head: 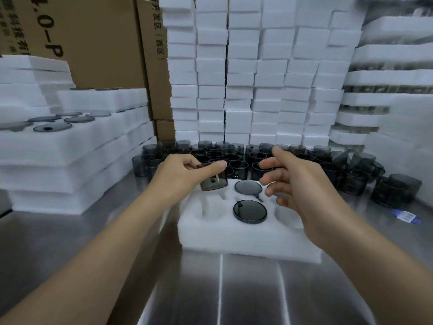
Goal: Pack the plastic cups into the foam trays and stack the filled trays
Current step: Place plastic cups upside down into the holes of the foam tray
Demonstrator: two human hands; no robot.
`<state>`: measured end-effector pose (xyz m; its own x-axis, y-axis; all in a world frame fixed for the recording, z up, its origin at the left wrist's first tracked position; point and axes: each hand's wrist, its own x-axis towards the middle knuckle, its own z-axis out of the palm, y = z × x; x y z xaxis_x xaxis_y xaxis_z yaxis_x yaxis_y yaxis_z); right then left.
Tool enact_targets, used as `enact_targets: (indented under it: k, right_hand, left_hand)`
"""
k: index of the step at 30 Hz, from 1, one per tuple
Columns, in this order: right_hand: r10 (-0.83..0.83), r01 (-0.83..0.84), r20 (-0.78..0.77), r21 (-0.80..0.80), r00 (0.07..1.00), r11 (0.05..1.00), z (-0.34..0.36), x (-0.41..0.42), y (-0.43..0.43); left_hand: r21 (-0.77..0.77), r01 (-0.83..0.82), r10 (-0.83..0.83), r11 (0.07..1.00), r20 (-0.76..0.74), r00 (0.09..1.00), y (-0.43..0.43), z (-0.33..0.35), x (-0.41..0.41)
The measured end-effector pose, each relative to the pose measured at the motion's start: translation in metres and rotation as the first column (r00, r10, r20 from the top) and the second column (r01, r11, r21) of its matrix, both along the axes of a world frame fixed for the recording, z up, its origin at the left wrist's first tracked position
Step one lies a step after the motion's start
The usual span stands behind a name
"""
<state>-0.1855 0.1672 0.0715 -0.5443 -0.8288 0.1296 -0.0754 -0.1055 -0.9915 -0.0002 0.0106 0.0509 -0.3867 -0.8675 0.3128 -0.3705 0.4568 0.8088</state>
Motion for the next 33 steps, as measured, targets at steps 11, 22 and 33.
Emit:
enact_targets:
  k: [11,22,33]
  right_hand:
    - [-0.017,0.016,-0.133,-0.012,0.991,1.000,-0.004,-0.003,-0.001]
    - [-0.015,0.011,-0.224,-0.019,0.975,1.000,-0.007,-0.005,-0.003]
    - [-0.001,0.002,-0.230,0.005,0.973,1.000,-0.008,-0.006,-0.003]
  left_hand:
    - [0.041,0.140,-0.140,0.989,-0.013,0.990,0.003,0.004,-0.001]
    - [-0.010,0.095,-0.091,0.995,0.195,0.977,0.012,0.027,0.013]
    - [0.016,0.108,-0.109,0.994,0.209,0.972,0.014,0.029,0.016]
